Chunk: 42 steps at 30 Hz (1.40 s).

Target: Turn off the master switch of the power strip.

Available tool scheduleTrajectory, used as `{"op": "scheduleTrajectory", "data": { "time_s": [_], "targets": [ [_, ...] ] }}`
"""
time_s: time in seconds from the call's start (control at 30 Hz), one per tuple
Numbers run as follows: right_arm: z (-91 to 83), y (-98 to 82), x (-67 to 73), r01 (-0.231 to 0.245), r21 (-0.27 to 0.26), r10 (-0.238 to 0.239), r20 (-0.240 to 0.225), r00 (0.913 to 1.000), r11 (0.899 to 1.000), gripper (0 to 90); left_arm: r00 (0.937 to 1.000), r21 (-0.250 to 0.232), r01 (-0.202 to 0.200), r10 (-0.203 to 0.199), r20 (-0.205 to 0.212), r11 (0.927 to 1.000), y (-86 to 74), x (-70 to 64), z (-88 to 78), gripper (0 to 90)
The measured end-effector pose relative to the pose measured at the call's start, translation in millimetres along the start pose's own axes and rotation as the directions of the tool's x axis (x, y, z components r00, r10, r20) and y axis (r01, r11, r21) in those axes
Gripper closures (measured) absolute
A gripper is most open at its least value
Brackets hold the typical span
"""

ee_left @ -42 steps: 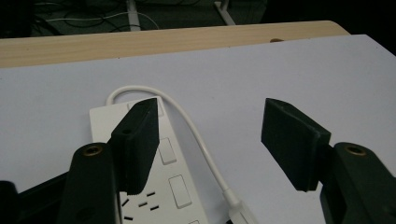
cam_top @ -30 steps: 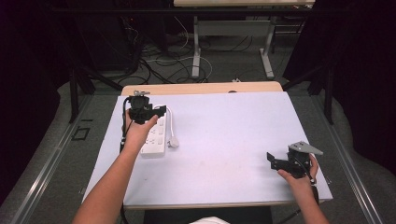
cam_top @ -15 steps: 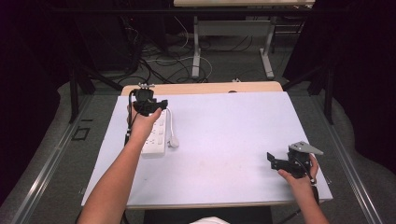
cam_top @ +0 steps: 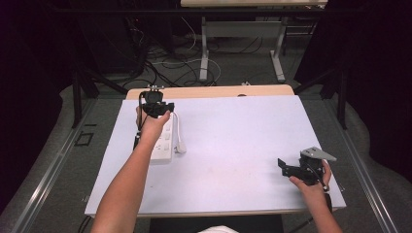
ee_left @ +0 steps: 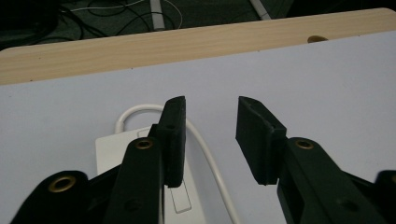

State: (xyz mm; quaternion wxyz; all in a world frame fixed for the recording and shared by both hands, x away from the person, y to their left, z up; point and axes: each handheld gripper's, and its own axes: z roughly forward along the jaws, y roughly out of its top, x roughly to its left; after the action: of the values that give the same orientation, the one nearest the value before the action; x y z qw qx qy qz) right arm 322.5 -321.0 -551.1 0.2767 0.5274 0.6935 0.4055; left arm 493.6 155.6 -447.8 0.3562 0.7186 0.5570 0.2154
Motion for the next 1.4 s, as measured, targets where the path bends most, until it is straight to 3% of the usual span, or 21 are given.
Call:
{"op": "scheduleTrajectory", "data": {
  "time_s": [0.13, 0.23, 0.47, 0.93, 1.1, 1.13, 1.4],
  "targets": [
    [0.0, -0.1, -0.1, -0.008, -0.008, 0.008, -0.002, 1.0, 1.0, 5.3, 0.9999, 0.02, -0.015, 0.014, 0.004, 0.9997, -0.3, 1.2, 4.5, 67.9],
    [0.1, -0.3, 0.1, -0.012, -0.006, 0.012, -0.001, 0.9999, 1.0, 5.4, 1.0, 0.032, -0.003, 0.003, 0.009, 0.9995, -1.1, 1.8, 8.2, 71.9],
    [0.6, -0.1, 0.4, -0.005, -0.005, 0.005, -0.006, 1.0, 1.0, 5.3, 0.9999, 0.069, 0.005, -0.004, -0.015, 0.9976, -2.7, 5.1, 16.6, 78.5],
    [0.9, -0.5, 0.7, -0.004, -0.001, 0.004, -0.006, 1.0, 1.0, 5.3, 0.9959, 0.121, 0.084, -0.08, -0.042, 0.9891, -3.8, 21.4, 30.9, 89.9],
    [-0.7, 0.0, 0.6, -0.007, 0.024, 0.007, -0.005, 1.0, 1.0, 5.3, 0.9933, 0.126, 0.11, -0.105, -0.049, 0.9859, -2.9, 28.2, 36.1, 90.0],
    [1.4, -0.8, 0.7, -0.011, -0.001, 0.011, -0.008, 0.9999, 1.0, 5.3, 0.9932, 0.124, 0.11, -0.104, -0.054, 0.9862, -3.0, 29.1, 37.6, 90.0],
    [1.6, -0.7, 0.0, -0.015, -0.001, 0.015, -0.01, 0.9998, 1.0, 5.3, 0.9906, 0.145, 0.134, -0.128, -0.048, 0.9803, -2.6, 34.5, 44.8, 90.0]
  ]
}}
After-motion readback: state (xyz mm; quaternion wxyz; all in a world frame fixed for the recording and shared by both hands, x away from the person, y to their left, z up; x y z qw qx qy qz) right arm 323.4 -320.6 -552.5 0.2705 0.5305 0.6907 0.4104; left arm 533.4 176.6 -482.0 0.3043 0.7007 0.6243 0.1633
